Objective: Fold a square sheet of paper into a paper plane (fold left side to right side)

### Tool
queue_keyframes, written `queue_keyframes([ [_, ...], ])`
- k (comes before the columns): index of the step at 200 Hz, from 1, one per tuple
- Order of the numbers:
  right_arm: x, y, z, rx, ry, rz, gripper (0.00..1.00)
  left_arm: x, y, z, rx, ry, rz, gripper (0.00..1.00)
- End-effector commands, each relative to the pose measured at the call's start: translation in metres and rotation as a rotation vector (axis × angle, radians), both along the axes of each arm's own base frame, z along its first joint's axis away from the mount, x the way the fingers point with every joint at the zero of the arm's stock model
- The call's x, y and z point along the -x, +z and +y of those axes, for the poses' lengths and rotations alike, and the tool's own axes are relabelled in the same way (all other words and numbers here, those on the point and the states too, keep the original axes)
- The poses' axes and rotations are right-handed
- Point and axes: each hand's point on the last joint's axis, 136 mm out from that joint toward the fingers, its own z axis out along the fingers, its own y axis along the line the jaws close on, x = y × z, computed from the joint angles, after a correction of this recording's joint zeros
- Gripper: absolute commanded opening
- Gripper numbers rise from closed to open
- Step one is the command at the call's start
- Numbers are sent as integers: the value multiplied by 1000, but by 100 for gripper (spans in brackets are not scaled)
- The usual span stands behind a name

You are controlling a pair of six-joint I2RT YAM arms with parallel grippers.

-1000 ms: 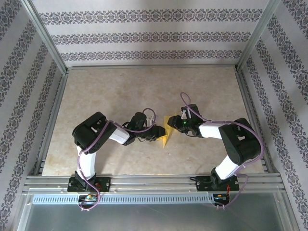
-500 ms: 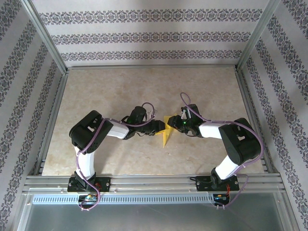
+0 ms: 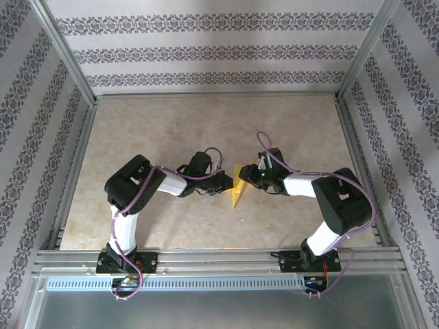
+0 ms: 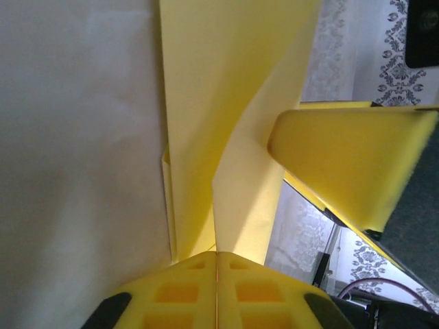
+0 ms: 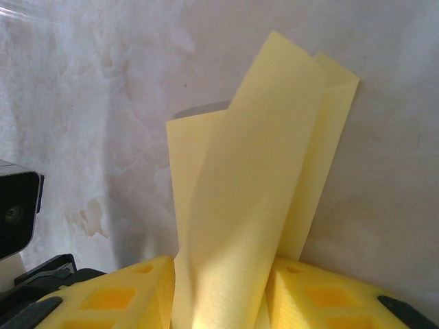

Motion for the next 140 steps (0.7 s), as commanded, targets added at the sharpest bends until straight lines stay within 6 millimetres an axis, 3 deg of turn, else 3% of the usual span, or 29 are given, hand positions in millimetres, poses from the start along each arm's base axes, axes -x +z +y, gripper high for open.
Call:
queue_keyframes([
  [1,7,-18,1,64,24,24,41,-10,-4,4,-16,17,-15,4],
  [140,8,-19,3,70,40,30,43,-8,-14,18,-80,55,6,0],
])
